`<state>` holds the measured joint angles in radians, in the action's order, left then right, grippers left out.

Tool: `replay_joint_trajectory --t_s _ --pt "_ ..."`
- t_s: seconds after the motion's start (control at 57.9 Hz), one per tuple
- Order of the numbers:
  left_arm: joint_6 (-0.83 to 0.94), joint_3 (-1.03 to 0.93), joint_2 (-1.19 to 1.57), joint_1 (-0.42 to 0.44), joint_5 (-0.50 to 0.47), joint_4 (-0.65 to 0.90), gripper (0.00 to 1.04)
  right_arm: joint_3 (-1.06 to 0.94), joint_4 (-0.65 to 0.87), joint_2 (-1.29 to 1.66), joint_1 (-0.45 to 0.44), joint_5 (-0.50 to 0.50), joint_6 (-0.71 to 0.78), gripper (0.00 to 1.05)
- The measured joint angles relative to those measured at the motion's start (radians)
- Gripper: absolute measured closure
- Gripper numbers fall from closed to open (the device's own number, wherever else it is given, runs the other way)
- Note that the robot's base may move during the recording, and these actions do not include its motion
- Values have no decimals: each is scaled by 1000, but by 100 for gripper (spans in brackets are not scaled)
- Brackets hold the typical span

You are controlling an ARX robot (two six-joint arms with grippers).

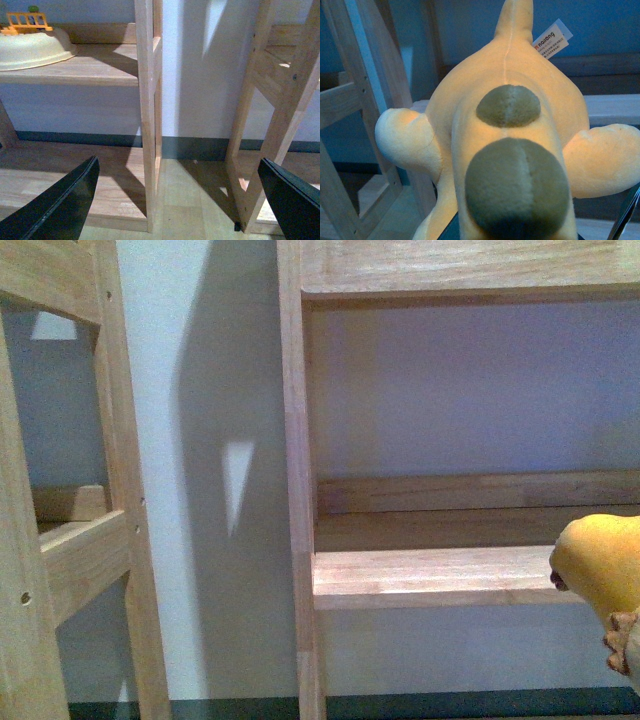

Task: Put away toys

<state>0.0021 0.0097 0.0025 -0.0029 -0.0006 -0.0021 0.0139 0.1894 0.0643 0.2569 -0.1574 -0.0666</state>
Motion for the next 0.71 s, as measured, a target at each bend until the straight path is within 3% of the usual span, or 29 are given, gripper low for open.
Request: replay_joint_trajectory --t_s 0.311,0.397,0.535,0.708 --pt "0 0 0 0 0 0 6 0 0 0 0 0 0 97" --pt "0 0 0 0 -1 0 6 10 -13 18 -24 48 31 97" --pt "0 0 0 0 0 0 6 136 -6 129 -85 98 87 97" --pt "0 0 0 0 0 0 6 372 17 248 -78 96 150 97"
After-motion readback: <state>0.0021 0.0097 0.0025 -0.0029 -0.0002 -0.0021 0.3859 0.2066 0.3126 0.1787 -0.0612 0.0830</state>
